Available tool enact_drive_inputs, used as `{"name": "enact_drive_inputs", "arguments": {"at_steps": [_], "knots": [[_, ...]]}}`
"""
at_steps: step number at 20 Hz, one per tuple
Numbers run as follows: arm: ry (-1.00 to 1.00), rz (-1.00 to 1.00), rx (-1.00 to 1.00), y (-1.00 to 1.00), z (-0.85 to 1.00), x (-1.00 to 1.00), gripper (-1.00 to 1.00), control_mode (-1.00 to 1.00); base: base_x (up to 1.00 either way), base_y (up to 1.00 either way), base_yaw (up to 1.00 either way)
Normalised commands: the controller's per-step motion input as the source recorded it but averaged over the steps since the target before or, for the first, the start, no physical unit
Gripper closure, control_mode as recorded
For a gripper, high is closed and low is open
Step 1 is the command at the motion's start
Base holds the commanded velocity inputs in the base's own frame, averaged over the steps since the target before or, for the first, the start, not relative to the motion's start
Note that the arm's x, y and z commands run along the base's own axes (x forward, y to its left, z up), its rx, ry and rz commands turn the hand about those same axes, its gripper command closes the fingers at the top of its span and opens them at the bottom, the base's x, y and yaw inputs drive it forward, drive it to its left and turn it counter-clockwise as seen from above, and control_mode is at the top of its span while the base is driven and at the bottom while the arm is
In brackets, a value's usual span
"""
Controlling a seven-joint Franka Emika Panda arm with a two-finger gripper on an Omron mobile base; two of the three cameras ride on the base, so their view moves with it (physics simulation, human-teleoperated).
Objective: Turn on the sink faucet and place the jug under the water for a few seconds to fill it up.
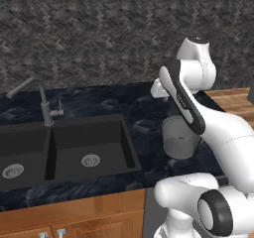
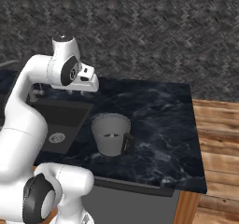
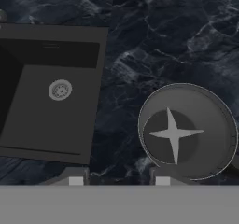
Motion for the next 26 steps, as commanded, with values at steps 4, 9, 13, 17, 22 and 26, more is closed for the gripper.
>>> {"name": "enact_drive_inputs", "arguments": {"at_steps": [4, 9, 13, 17, 22, 26], "knots": [[0.00, 0.00, 0.00, 0.00, 0.00, -0.13, -1.00, -1.00, 0.00, 0.00, 0.00], [0.00, 0.00, 0.00, -0.03, 0.00, -0.32, -1.00, -1.00, 0.00, 0.00, 0.00], [0.00, 0.00, 0.00, -0.01, -0.01, -0.35, -1.00, -1.00, 0.00, 0.00, 0.00], [0.00, 0.00, 0.00, -0.04, -0.15, -0.34, -1.00, -1.00, 0.00, 0.00, 0.00], [0.00, 0.00, 0.00, -0.07, -0.08, -0.21, -1.00, -1.00, 0.00, 0.00, 0.00], [0.00, 0.00, 0.01, 0.00, 0.00, 0.00, -1.00, -1.00, 0.00, 0.00, 0.00]]}}
